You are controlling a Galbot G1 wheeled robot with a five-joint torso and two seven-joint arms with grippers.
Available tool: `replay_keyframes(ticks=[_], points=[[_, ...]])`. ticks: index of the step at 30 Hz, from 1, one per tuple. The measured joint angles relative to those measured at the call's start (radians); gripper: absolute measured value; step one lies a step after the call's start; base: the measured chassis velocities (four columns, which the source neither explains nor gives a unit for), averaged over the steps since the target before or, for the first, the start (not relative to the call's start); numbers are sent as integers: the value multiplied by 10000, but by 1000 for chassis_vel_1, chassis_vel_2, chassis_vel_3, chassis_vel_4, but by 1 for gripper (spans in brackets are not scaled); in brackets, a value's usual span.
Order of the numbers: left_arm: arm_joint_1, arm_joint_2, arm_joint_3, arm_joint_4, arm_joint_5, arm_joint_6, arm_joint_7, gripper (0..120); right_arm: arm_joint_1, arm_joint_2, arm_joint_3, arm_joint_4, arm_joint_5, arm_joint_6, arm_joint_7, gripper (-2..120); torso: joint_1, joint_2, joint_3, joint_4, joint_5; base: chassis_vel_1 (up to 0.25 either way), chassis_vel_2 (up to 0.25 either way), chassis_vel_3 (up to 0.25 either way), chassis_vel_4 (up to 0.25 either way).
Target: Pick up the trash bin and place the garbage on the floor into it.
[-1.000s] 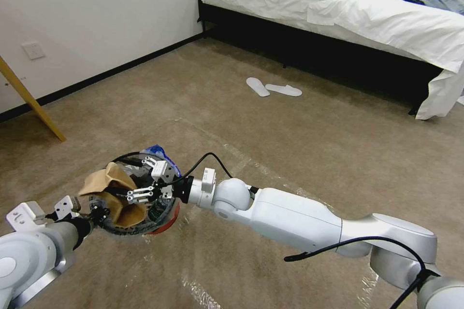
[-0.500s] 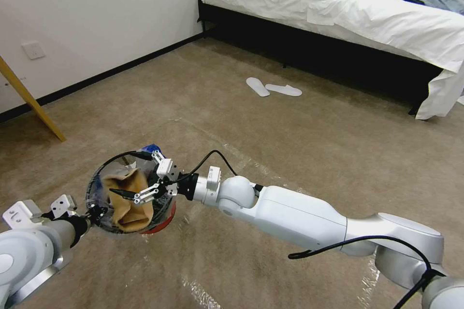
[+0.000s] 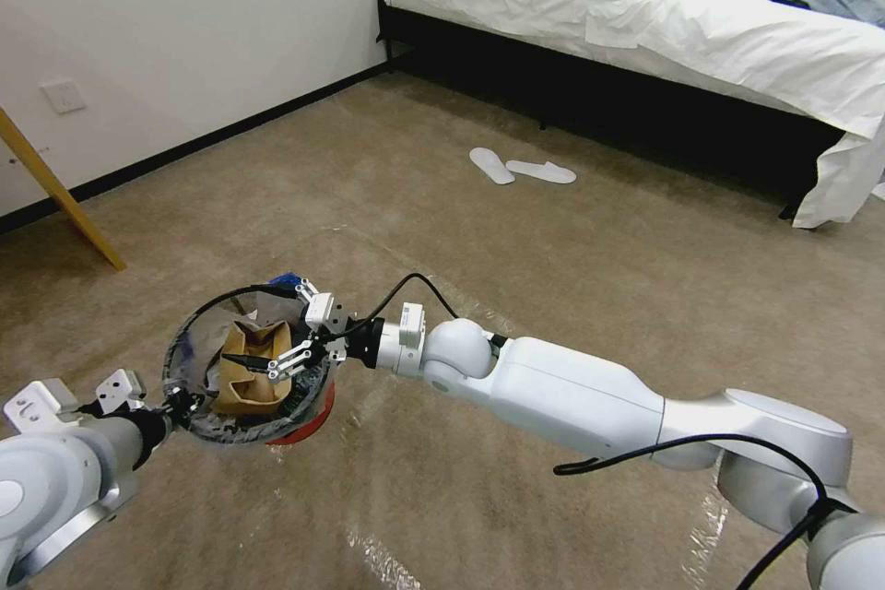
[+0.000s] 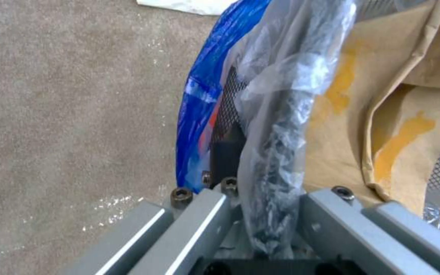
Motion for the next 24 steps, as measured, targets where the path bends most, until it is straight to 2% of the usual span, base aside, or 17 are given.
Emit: replay_keyframes(ticks=[5,9,11,12,14,15,16,18,20,24], points=[[6,-22,35,108,26,26,3,0,46,10,168,73,406,25,-4,100,0,-2,0,-1,1,0,0,0,0],[40,-61,63,218,100,52,31,0,51,-67,965,490,822,27,127,100,0,-2,0,0,0,0,0,0,0],[113,-66,33,170,99,71,51,0,15,-197,1693,833,898,-62,941,100,0,-3,0,0,-1,0,0,0,0],[113,-66,33,170,99,71,51,0,15,-197,1693,833,898,-62,941,100,0,-3,0,0,-1,0,0,0,0],[177,-59,-67,108,71,81,58,0,-132,-294,2336,1169,945,-98,2250,100,0,-2,0,-2,1,0,0,0,0],[177,-59,-67,108,71,81,58,0,-132,-294,2336,1169,945,-98,2250,100,0,-2,0,-2,1,0,0,0,0],[253,-24,-154,92,45,93,61,0,-345,-375,3024,1357,936,-128,2968,100,0,-2,0,0,1,0,0,0,0],[302,10,-213,84,31,104,64,0,-541,-470,3525,1499,877,-200,3309,100,0,-2,-1,0,1,0,0,0,0],[354,81,-291,62,-17,121,65,0,-1213,-945,4585,2016,607,-398,4247,100,0,-2,0,2,2,0,0,0,0],[363,89,-297,25,-42,125,65,0,-1848,-1499,5252,2371,188,-622,4728,100,0,-2,-1,-1,4,0,0,0,0]])
